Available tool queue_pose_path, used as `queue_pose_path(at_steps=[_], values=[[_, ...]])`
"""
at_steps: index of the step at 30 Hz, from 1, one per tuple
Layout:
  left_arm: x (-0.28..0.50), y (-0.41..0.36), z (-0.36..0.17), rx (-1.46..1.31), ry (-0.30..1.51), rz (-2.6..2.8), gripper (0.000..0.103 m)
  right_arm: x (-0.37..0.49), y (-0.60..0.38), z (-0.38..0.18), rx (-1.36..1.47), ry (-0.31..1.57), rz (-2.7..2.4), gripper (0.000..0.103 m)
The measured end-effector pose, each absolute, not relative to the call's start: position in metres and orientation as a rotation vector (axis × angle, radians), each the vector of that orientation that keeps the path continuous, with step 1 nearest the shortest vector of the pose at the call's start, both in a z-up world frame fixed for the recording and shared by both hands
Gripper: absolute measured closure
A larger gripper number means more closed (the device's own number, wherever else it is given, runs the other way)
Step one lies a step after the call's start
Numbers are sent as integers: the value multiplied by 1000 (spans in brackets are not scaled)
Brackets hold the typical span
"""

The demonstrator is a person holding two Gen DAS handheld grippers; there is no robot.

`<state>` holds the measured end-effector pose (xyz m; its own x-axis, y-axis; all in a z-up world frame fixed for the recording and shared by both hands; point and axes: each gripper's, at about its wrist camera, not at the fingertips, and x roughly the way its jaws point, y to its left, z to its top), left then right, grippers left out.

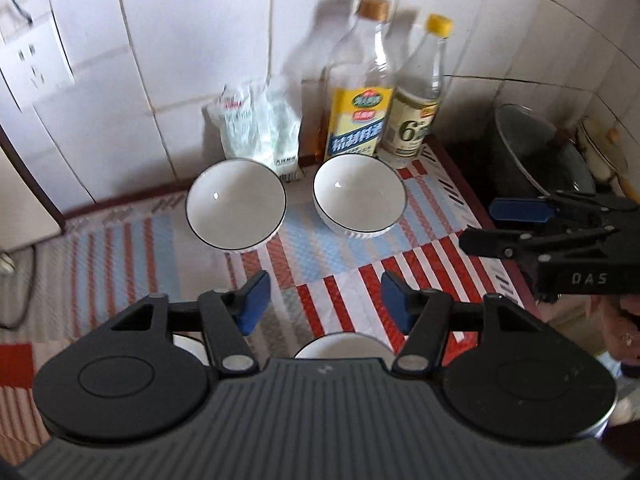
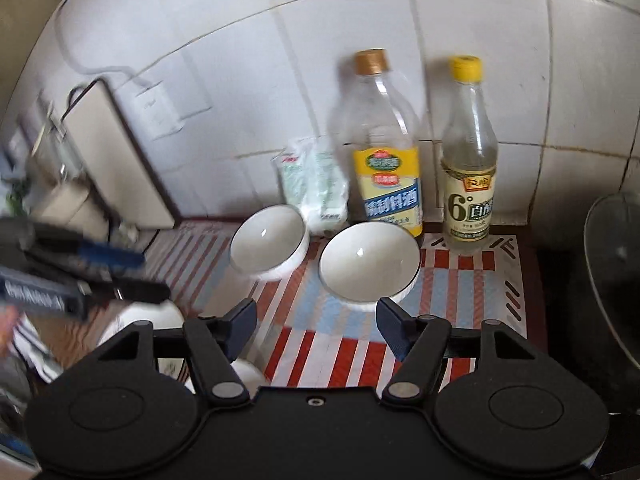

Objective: Organize plates and bowls
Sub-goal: 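Open both grippers and move toward the bowls by the bottles, then grasp the white bowl in front of the bottles with both grippers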

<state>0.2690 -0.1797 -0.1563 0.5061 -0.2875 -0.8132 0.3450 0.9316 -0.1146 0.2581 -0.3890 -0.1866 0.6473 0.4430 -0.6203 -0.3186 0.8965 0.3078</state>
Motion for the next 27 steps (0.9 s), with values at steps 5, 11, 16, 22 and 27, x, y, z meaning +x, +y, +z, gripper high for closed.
queue_pose_path(at_steps=[5,11,16,22,27], values=[[304,-203,-186,37,969,-352,48,288,-389,-203,233,795,394,32],[341,-228,-216,35,1008,-343,57,316,-394,-229,283,839,338,32],[355,-236,-235,67,1045,-377,65,340,-399,-251,346,896,264,38],[376,-236,-247,58,1069,-391,65,358,-406,-270,457,930,209,46],[386,-231,-260,47,1081,-399,67,367,-405,-280,515,956,185,56]])
